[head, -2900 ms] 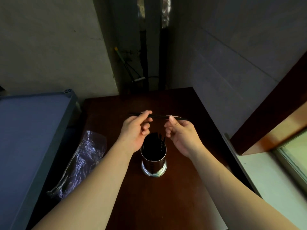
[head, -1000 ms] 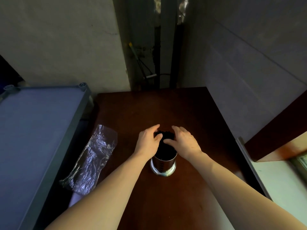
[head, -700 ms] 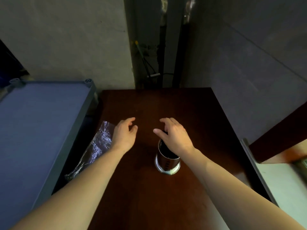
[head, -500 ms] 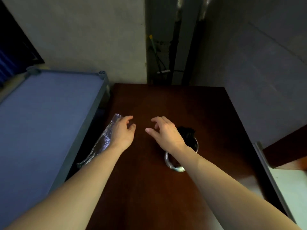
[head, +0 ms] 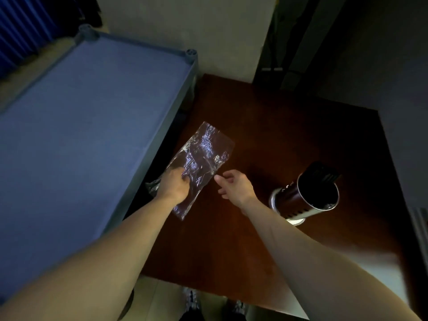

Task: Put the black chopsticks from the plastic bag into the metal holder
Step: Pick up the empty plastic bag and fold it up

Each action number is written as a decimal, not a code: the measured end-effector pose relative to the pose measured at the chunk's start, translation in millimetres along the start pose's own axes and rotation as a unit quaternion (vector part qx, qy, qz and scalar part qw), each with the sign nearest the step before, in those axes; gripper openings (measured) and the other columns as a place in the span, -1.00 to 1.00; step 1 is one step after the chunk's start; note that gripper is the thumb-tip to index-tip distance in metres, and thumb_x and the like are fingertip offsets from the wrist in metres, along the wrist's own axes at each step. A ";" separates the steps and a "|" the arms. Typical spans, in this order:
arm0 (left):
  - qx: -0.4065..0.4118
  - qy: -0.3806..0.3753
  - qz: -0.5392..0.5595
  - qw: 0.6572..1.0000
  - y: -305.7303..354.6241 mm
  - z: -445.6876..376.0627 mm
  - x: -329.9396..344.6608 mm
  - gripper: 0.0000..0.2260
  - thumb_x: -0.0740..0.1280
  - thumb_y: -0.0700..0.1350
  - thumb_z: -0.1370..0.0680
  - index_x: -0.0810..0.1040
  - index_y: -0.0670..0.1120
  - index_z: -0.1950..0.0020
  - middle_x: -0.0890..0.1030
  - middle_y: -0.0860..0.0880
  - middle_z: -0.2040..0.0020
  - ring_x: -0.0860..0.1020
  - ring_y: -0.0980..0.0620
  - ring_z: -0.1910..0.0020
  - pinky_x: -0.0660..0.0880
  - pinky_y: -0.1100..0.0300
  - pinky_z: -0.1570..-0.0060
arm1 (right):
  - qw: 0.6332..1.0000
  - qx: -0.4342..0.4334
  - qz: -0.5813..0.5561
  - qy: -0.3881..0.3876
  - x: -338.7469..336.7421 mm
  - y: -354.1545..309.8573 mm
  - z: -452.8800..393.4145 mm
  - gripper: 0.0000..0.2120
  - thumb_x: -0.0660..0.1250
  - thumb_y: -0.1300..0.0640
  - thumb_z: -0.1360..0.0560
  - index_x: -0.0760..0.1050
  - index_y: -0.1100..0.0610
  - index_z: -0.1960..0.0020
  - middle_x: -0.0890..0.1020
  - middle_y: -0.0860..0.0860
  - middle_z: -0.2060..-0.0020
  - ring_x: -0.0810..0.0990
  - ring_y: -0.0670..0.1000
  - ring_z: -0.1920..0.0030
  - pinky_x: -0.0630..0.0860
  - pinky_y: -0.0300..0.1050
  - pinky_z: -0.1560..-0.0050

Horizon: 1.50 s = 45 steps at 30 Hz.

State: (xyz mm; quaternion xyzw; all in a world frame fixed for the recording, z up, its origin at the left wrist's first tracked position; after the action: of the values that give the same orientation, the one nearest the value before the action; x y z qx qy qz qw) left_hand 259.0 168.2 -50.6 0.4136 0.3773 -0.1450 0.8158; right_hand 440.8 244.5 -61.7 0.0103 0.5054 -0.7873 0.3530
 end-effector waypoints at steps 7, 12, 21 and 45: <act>-0.011 -0.061 -0.070 0.996 -36.2 -7.0 29.8 -0.51 0.26 -0.07 -0.66 0.25 -0.02 -0.59 0.05 -0.08 -0.66 0.11 -0.17 -0.60 0.23 -0.15 -0.50 | 0.975 0.126 -0.183 0.007 34.2 33.0 -22.0 -0.48 0.41 0.01 -0.59 0.39 0.22 -0.45 0.67 0.10 -0.07 0.71 0.03 -0.01 0.67 -0.11 0.04; 0.034 -0.058 -0.126 0.990 -37.6 -9.7 35.7 -0.45 0.36 -0.03 -0.60 0.28 0.04 -0.57 0.06 -0.03 -0.65 0.08 -0.16 -0.61 0.29 -0.21 -0.47 | 0.963 0.147 -0.227 0.011 55.4 31.9 -37.8 -0.59 0.43 0.02 -0.58 0.48 0.19 -0.33 0.71 0.10 -0.01 0.72 0.02 0.07 0.65 -0.11 0.13; 0.060 -0.054 -0.206 0.975 -46.5 1.5 48.6 -0.13 0.53 0.13 -0.43 0.09 0.22 -0.60 -0.08 -0.09 -0.65 0.06 -0.22 -0.56 0.29 -0.31 -0.41 | 0.964 0.143 -0.186 0.123 39.3 32.4 -44.7 -0.86 0.46 0.00 -0.55 0.63 0.06 0.08 0.69 0.04 0.20 0.59 0.02 0.23 0.57 -0.08 0.26; 0.032 -0.062 0.429 0.901 69.6 -10.0 -81.3 -0.42 0.49 0.15 -0.40 0.53 -0.03 -0.36 0.64 -0.03 -0.29 0.58 -0.04 -0.29 0.35 -0.19 -0.41 | 0.976 -0.141 -0.161 0.052 -75.2 -77.6 36.9 -0.88 0.30 0.19 -0.65 0.59 0.12 -0.13 0.75 0.13 0.11 0.71 0.03 0.14 0.56 -0.17 0.22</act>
State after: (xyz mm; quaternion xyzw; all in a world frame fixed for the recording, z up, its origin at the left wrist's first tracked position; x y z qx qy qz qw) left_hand 237.5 212.7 44.9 0.5512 0.1072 0.1815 0.8073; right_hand 465.9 274.5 45.6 -0.0803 0.6237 -0.7531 0.1933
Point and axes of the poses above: each hand's wrist, its own z-axis away from the middle knuckle, its own x-axis out of the palm, y = z × x, the point moved 5 cm from there along -z, towards the middle knuckle
